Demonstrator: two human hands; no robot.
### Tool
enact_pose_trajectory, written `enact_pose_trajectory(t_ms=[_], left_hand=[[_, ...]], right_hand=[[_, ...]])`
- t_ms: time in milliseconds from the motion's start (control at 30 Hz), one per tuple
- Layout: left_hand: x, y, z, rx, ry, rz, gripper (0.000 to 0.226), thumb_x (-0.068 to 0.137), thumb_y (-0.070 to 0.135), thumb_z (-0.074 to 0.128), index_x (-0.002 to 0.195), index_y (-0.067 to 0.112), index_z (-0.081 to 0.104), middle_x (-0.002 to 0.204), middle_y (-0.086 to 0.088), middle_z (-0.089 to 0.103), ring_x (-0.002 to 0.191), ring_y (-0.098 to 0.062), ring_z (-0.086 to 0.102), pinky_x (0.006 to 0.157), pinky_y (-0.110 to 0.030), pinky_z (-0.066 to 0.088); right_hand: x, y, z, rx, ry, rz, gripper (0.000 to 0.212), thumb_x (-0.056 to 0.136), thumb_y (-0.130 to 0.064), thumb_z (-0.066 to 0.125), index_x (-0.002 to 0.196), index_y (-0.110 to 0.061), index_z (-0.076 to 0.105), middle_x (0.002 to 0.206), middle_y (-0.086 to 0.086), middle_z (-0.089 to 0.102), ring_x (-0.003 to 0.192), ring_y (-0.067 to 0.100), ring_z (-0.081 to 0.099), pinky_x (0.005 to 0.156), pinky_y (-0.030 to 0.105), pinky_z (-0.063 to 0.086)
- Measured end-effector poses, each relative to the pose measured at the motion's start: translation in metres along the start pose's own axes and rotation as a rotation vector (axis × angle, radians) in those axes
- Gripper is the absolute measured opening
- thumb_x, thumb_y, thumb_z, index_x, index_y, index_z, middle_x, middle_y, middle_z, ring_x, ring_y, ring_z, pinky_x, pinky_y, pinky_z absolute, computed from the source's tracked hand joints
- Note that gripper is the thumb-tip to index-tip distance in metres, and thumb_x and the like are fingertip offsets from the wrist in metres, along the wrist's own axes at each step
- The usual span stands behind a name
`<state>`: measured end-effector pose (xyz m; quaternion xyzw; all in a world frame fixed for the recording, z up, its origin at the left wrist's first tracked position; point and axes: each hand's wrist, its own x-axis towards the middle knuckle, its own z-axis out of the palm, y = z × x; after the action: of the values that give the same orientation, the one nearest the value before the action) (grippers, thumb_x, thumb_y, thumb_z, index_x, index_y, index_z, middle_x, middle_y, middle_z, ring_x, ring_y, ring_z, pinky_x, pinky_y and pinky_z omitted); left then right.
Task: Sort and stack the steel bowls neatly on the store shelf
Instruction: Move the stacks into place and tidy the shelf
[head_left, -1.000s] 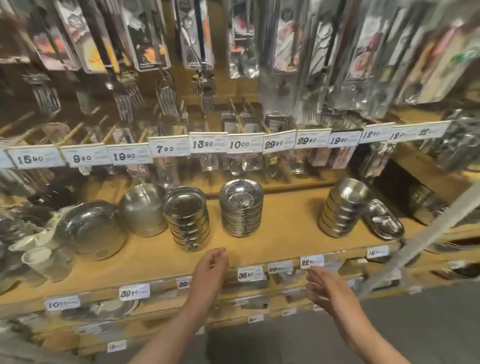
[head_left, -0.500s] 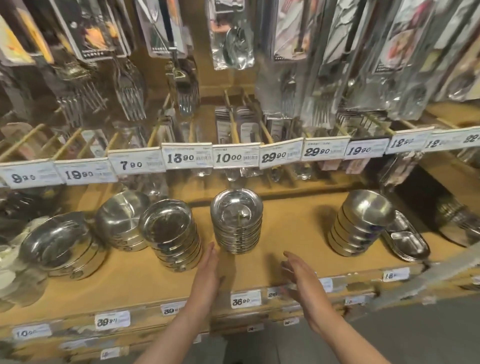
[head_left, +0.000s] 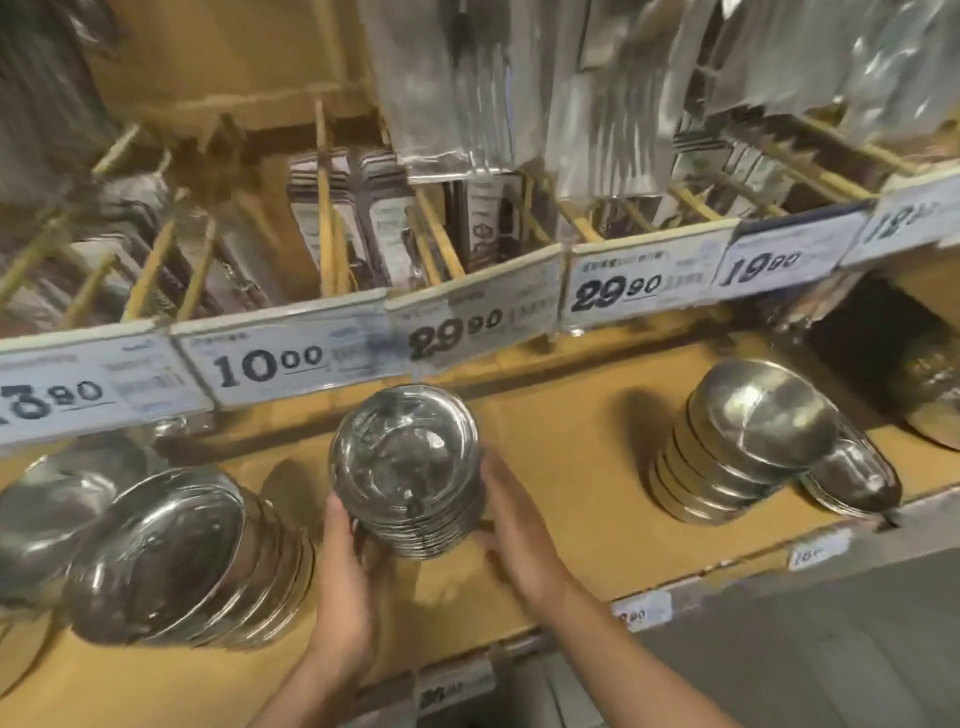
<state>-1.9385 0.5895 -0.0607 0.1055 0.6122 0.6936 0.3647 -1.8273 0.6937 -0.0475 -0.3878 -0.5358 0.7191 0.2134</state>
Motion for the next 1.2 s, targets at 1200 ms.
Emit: enact_pose_trajectory(t_ms=[1200], left_hand=[[-0.069,-0.089,0.236,0.115,-0.134,-0.156,0.032,0.106,0.039,0.041,0.123,0.031,0.067,0.126,0.006,0.070,0.122,-0.021,0.063,0.098,-0.039,0.051]], right_hand=[[-0.078,0.011,-0.299,0.090,0.392,0.117,0.027,0.105,-0.037,0.044,0.119,-0.039,0.067,0.133,-0.005,0.065,0.127,0.017,0.058,0.098,0.043,0.053]])
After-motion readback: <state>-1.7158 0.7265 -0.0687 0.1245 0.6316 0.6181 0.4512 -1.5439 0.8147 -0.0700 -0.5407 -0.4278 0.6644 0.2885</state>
